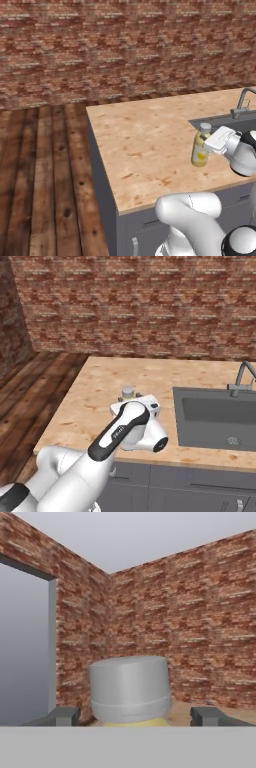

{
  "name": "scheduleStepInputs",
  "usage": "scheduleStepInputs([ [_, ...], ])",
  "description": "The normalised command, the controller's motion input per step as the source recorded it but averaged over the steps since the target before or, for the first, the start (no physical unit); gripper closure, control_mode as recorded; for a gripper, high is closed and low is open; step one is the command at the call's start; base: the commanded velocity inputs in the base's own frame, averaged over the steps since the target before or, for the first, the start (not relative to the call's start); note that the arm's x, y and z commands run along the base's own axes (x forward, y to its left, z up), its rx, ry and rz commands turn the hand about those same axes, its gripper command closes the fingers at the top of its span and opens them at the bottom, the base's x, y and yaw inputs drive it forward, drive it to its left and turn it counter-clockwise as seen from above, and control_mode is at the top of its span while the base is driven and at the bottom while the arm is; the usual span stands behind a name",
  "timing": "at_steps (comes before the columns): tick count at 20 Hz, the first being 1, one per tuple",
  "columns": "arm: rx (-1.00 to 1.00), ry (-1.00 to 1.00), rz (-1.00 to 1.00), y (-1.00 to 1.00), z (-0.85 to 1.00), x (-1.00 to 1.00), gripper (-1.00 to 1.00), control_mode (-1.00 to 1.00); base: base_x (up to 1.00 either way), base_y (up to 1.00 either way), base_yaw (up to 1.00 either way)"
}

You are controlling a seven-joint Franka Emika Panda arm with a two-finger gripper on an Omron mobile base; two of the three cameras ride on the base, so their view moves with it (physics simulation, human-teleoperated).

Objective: Move the drinks to the dining counter.

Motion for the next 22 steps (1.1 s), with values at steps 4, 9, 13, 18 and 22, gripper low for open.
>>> scheduleStepInputs([
  [4,0.0,0.04,0.0,0.0,-0.33,0.17,1.0,-1.0,0.0,0.0,0.0],
  [9,0.0,0.03,0.0,0.0,-0.29,0.18,1.0,-1.0,0.0,0.0,0.0],
  [13,0.0,0.03,0.0,0.0,-0.31,0.19,1.0,-1.0,0.0,0.0,0.0],
  [18,0.0,0.01,0.01,-0.03,-0.24,0.17,1.0,-1.0,0.0,0.0,0.0],
  [22,0.0,0.0,0.01,-0.06,-0.23,0.11,1.0,-1.0,0.0,0.0,0.0],
])
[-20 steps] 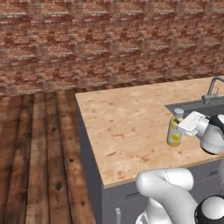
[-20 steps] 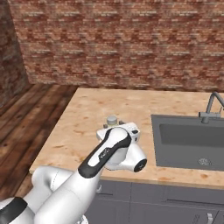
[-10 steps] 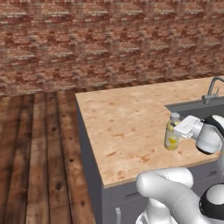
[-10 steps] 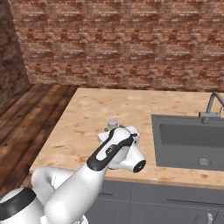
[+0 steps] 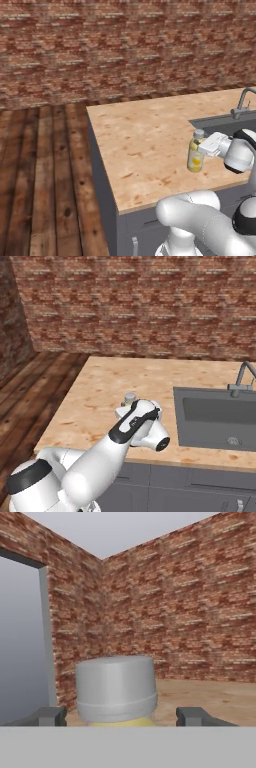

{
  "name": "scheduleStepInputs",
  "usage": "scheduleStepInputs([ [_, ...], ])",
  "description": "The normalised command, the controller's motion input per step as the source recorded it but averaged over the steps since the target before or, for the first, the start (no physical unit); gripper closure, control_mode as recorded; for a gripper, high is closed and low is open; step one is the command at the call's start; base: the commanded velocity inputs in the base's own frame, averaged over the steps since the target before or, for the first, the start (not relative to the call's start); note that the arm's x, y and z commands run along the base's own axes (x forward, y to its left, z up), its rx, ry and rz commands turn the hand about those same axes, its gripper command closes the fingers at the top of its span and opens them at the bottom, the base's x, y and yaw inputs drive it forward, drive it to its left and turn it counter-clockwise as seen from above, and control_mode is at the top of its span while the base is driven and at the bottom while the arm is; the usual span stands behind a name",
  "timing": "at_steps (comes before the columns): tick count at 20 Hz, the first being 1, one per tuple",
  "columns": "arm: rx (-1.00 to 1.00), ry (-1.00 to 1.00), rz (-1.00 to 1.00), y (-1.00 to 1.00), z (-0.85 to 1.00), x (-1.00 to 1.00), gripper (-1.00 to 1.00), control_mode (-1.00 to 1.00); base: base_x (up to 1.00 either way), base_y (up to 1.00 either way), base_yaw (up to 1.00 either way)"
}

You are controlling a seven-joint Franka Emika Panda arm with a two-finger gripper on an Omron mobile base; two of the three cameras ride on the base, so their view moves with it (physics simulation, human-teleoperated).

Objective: Move the drinks to the dining counter.

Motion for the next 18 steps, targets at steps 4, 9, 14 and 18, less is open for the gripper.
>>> scheduleStepInputs([
  [4,0.0,0.0,0.02,-0.1,-0.19,0.03,1.0,-1.0,0.0,0.0,0.0],
  [9,0.0,0.0,0.02,-0.03,-0.22,0.0,1.0,-1.0,0.0,0.0,0.0],
  [14,0.0,0.0,0.05,0.0,-0.22,-0.04,-1.0,-1.0,0.0,0.0,0.0],
  [18,0.0,0.0,0.04,0.0,-0.16,-0.01,-1.0,-1.0,0.0,0.0,0.0],
])
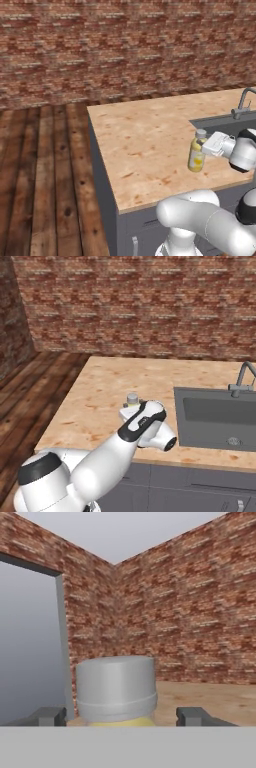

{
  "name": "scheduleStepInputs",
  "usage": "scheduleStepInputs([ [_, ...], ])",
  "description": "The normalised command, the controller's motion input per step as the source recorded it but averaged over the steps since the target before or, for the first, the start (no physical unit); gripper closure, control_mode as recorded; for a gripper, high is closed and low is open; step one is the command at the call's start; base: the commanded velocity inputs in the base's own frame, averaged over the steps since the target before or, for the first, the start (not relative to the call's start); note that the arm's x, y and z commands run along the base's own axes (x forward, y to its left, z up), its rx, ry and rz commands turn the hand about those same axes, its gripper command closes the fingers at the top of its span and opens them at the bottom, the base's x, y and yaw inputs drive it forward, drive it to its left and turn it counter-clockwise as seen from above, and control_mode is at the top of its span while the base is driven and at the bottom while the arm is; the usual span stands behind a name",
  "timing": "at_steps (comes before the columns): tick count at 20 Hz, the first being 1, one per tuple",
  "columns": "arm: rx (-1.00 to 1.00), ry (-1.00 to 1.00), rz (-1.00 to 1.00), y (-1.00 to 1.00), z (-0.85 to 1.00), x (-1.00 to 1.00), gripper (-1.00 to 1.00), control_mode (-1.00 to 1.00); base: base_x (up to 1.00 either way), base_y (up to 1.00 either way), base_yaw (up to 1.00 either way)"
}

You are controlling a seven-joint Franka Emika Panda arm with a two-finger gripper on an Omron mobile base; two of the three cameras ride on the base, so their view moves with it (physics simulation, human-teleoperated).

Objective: Move the drinks to the dining counter.

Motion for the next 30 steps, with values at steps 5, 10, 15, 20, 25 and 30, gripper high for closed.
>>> scheduleStepInputs([
  [5,0.0,0.0,0.04,-0.05,0.0,0.0,-1.0,-1.0,0.0,0.0,0.0],
  [10,0.0,-0.03,0.04,-0.1,0.0,-0.05,-1.0,-1.0,0.0,0.0,0.0],
  [15,0.0,-0.1,0.02,-0.04,0.0,-0.22,-1.0,-1.0,0.0,0.0,0.0],
  [20,0.0,-0.16,0.0,0.0,0.17,-0.16,-1.0,-1.0,0.0,0.0,0.0],
  [25,-0.01,-0.12,0.0,0.02,0.41,-0.03,-1.0,-1.0,0.0,0.0,0.0],
  [30,-0.03,-0.06,0.0,0.0,0.76,-0.04,-1.0,-1.0,0.0,0.0,0.0],
])
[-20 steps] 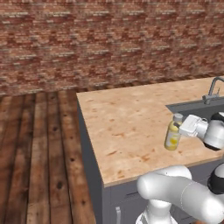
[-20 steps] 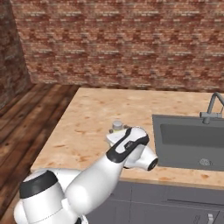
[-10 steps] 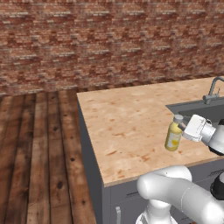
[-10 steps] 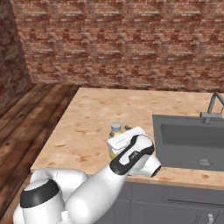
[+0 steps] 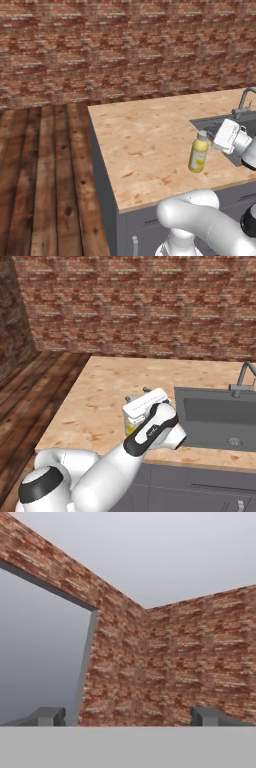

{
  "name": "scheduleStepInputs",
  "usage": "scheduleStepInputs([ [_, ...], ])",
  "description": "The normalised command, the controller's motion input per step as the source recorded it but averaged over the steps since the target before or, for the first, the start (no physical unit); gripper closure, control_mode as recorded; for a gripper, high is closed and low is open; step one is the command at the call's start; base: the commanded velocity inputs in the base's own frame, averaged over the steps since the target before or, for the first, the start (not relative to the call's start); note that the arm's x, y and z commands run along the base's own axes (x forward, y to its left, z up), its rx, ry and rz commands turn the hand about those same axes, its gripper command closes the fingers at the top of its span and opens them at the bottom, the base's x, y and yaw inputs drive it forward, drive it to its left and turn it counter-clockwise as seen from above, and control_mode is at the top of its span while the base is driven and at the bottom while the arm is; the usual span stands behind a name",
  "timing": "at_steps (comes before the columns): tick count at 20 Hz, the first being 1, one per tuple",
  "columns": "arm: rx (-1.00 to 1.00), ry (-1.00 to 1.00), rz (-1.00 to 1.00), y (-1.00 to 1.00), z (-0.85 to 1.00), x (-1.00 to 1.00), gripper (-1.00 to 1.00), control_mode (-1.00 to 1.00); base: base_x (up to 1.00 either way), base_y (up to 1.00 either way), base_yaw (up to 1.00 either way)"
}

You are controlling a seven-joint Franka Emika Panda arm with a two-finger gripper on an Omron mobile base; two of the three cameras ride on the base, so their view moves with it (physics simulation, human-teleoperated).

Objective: Move the drinks to the dining counter.

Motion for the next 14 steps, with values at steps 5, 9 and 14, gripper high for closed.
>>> scheduleStepInputs([
  [5,-0.11,0.0,-0.03,0.01,1.0,-0.19,-1.0,-1.0,0.0,0.0,0.0],
  [9,-0.19,-0.01,0.0,0.28,0.64,-0.93,-1.0,-1.0,0.0,0.0,0.0],
  [14,-0.25,-0.09,0.0,0.53,0.35,-1.0,-1.0,-1.0,0.0,0.0,0.0],
])
